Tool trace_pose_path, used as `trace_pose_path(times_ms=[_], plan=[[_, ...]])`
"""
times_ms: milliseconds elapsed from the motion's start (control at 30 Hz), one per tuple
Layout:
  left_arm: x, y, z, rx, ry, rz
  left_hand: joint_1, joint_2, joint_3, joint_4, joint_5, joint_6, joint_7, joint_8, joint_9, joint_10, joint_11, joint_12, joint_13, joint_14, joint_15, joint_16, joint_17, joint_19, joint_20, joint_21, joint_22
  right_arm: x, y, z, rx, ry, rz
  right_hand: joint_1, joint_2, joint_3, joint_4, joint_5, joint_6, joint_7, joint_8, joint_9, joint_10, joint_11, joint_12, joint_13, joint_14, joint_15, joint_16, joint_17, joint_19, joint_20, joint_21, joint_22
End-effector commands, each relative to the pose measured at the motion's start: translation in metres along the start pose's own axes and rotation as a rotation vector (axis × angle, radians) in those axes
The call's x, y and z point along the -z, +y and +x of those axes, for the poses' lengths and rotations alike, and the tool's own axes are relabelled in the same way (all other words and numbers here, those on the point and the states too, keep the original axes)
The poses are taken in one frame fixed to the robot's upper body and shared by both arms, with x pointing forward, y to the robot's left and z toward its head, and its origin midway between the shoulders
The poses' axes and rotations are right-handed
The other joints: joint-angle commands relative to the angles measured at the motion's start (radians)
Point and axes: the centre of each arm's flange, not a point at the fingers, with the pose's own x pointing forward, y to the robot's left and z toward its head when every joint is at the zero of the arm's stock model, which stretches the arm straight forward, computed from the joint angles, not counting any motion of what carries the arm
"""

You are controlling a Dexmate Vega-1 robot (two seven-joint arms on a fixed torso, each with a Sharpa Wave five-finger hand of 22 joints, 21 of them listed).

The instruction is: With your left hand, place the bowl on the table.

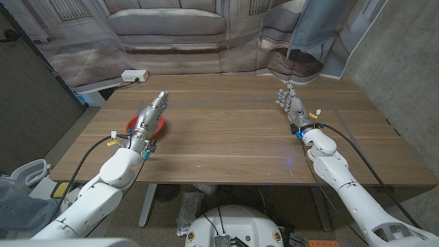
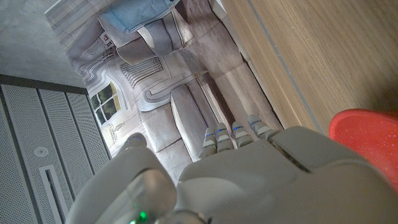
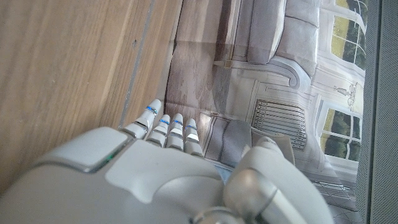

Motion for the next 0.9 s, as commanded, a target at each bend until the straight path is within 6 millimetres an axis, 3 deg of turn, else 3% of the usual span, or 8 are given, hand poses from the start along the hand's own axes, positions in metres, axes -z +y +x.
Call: trace_pose_path(times_ms=[33,500,900], plan=[[-0.005,0.004,-0.009,-0.009,-0.021,0.022,0.006,0.007,0.001,-0.003,0.007,0.006,0.001,0.001,0.003,0.004,-0.006,-0.002,0.004,0.009,-0.002,-0.003,0.002,0.005,-0.034,-0.002,0.004,0.002,0.006,0.001,-0.002,-0.006,0.016,0.007,0.004,-0.007,0.002,-0.003,0.01,0.001,0.002,0.003,0.009,-0.001,0.002,0.006,0.01,-0.001,-0.001,0.002,0.011,-0.046,-0.004,0.003],[-0.006,0.009,-0.027,-0.069,-0.03,0.088,0.008,0.01,-0.001,-0.004,0.007,0.017,-0.002,0.002,0.003,0.015,-0.007,-0.001,0.005,0.019,-0.005,-0.001,0.002,0.017,-0.031,-0.005,0.004,0.004,0.01,0.003,-0.01,-0.001,0.015,0.006,0.006,-0.009,0.002,-0.004,0.011,0.002,0.001,0.003,0.012,-0.001,0.001,0.006,0.015,-0.002,-0.001,0.003,0.015,-0.045,-0.009,0.003],[-0.007,0.011,-0.04,-0.073,0.008,0.125,0.011,0.012,-0.003,-0.005,0.009,0.02,-0.004,0.002,0.003,0.019,-0.011,-0.002,0.005,0.021,-0.007,-0.002,0.002,0.021,-0.034,-0.01,0.004,-0.007,0.013,0.006,-0.016,-0.024,0.017,0.006,0.007,-0.011,0.001,-0.005,0.014,0.004,0.002,0.003,0.018,0.005,0.002,0.006,0.017,-0.001,-0.001,0.003,0.018,-0.044,-0.013,0.003]])
